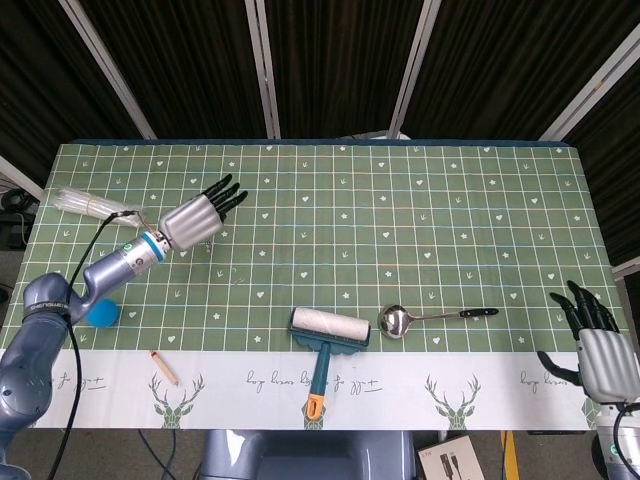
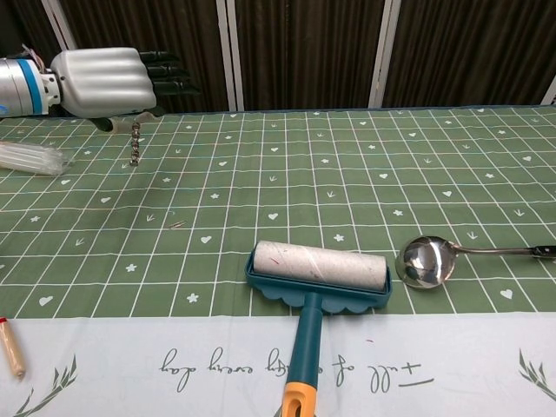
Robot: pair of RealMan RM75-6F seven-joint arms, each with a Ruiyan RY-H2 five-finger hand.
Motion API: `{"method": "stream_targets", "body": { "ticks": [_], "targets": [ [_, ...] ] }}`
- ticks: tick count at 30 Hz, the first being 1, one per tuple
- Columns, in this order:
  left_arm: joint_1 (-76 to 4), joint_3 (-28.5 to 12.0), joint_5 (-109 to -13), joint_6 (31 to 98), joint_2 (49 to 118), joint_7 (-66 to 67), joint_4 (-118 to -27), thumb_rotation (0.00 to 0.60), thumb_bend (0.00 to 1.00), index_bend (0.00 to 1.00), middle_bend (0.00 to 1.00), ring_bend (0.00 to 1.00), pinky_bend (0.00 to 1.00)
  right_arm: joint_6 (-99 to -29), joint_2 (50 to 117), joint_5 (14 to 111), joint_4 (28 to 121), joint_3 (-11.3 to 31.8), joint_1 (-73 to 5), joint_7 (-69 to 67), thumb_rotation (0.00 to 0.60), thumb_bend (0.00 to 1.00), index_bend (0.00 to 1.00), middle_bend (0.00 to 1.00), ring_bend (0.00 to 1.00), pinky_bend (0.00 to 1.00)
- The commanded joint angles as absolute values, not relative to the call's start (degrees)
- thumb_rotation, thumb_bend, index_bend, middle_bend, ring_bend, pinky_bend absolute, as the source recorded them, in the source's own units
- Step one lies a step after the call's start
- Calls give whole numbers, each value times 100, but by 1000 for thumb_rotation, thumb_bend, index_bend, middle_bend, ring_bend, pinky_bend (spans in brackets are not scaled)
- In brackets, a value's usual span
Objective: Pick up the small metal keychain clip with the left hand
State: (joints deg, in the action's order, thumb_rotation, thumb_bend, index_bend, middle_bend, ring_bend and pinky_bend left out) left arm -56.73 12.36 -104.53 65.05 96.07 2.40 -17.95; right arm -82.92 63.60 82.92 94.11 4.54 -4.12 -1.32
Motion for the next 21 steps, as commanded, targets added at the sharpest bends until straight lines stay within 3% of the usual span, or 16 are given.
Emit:
{"method": "stream_targets", "body": {
  "ticks": [1,8,21],
  "targets": [
    [-5859,1488,-10793,6714,9352,791,-2059,600,406,638,26,0,0,-8321,6352,8359,9415,433,-408,-169,600,115,116,0,0,131],
    [-6147,1621,-11099,6622,9011,1926,-2838,600,408,654,26,0,0,-8368,6355,8529,9420,389,-420,-230,600,115,117,0,0,131],
    [-6285,1218,-10908,5851,8774,3954,-4288,600,420,683,25,0,0,-8395,6387,8732,9405,355,-477,-360,600,114,116,0,0,130]
  ]
}}
